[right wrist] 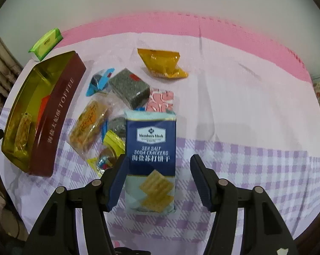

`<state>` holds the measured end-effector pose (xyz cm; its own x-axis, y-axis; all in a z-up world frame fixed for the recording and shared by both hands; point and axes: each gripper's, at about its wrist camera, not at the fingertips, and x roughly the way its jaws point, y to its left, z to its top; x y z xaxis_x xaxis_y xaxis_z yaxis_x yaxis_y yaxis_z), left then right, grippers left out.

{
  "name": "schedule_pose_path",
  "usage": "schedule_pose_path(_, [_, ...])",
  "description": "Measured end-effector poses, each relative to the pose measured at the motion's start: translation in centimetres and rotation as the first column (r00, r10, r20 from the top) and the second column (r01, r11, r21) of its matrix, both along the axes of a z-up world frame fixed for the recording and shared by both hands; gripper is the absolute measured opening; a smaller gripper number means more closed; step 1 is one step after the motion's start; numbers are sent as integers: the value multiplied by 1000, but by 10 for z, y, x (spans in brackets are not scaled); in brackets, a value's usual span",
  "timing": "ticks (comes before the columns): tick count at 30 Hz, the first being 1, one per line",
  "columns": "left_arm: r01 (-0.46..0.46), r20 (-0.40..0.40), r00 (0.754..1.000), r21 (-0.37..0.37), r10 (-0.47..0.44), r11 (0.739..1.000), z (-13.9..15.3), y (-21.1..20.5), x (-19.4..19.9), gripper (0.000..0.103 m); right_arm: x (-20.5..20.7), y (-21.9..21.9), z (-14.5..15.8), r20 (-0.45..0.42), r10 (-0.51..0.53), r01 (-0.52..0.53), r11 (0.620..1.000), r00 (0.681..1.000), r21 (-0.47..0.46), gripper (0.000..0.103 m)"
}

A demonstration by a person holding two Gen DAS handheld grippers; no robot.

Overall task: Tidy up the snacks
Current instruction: 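Grasp the blue soda crackers packet with the right gripper and lift it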

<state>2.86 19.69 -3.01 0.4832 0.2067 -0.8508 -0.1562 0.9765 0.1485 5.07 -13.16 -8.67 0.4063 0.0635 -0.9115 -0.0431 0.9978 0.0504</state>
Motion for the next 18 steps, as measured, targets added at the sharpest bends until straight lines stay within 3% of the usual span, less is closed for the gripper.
schedule_pose_path(12, [104,0,995,17,-104,994,6,-43,-4,65,4,3,-14,-6,9,-9,1000,1000,24,62])
schedule_pose_path(18, [162,-5,987,20,-162,987,7,-69,-3,65,9,2,-21,-12,5,-4,999,1000,49,48])
